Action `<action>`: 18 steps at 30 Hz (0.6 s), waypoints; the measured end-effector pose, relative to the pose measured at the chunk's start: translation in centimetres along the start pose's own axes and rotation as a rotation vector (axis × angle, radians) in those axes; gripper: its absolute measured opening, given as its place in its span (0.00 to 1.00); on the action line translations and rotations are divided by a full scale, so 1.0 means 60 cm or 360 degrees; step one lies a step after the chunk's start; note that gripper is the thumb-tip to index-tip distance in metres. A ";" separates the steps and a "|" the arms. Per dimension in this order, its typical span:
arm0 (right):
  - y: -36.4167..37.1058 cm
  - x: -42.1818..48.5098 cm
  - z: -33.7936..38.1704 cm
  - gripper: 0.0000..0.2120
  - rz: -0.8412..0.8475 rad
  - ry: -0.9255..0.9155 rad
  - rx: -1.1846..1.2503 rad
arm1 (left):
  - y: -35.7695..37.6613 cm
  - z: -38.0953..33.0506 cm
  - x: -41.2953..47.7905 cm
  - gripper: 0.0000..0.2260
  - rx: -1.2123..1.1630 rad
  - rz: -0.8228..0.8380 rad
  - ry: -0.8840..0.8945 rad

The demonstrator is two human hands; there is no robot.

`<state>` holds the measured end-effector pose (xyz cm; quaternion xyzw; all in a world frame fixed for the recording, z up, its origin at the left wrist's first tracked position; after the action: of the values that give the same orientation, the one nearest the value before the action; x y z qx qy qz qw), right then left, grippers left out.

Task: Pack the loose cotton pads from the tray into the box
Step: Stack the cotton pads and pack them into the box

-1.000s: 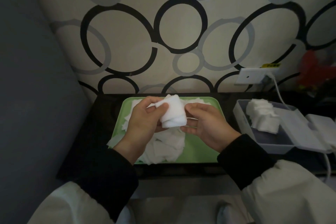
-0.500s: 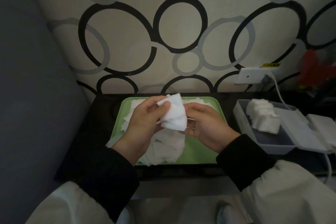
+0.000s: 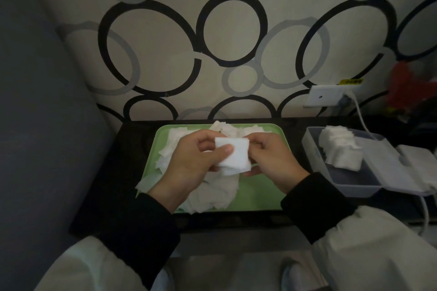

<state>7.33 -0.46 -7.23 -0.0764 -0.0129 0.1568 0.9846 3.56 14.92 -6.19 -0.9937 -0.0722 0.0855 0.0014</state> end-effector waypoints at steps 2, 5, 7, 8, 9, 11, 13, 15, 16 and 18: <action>0.007 -0.002 0.008 0.08 0.0043 -0.0041 0.0035 | 0.005 0.001 0.001 0.07 0.0019 -0.0004 0.0017; 0.010 -0.004 0.009 0.09 0.0040 -0.0041 0.0098 | 0.005 -0.002 0.001 0.07 0.0012 -0.0010 0.0031; 0.007 -0.003 0.007 0.08 0.0024 -0.0023 0.0146 | 0.003 -0.004 0.000 0.07 0.0015 -0.0034 0.0052; 0.006 -0.003 0.006 0.08 0.0018 -0.0019 0.0173 | 0.002 -0.004 0.000 0.07 0.0020 -0.0054 0.0058; 0.005 -0.002 0.006 0.08 0.0017 -0.0015 0.0199 | 0.001 -0.003 0.000 0.07 0.0026 -0.0073 0.0062; 0.006 -0.002 0.006 0.08 0.0016 -0.0011 0.0234 | 0.000 -0.005 -0.001 0.07 0.0043 -0.0099 0.0070; 0.006 0.000 0.005 0.08 -0.0001 -0.0006 0.0263 | 0.001 -0.008 -0.002 0.07 0.0062 -0.0109 0.0090; 0.007 0.001 0.002 0.09 -0.0024 0.0020 0.0391 | 0.001 -0.010 -0.003 0.07 0.0121 -0.0131 0.0110; 0.009 0.000 0.000 0.11 -0.0008 0.0039 0.0472 | 0.001 -0.010 -0.002 0.08 0.0157 -0.0150 0.0118; 0.018 -0.002 0.004 0.13 0.0102 0.0028 0.0533 | -0.003 -0.011 0.001 0.10 0.0219 -0.0201 0.0140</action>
<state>6.86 0.51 -7.16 0.0871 0.0244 0.1874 0.9781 3.68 15.13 -5.54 -0.9875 -0.1285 0.0463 0.0783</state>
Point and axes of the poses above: each hand's wrist, its own x-axis towards the middle knuckle, its own y-axis out of the palm, z = x × y, the point moved 10 cm from there along x, towards the middle knuckle, and after that the axes turned 9 degrees about -y, right-handed, at the moved point
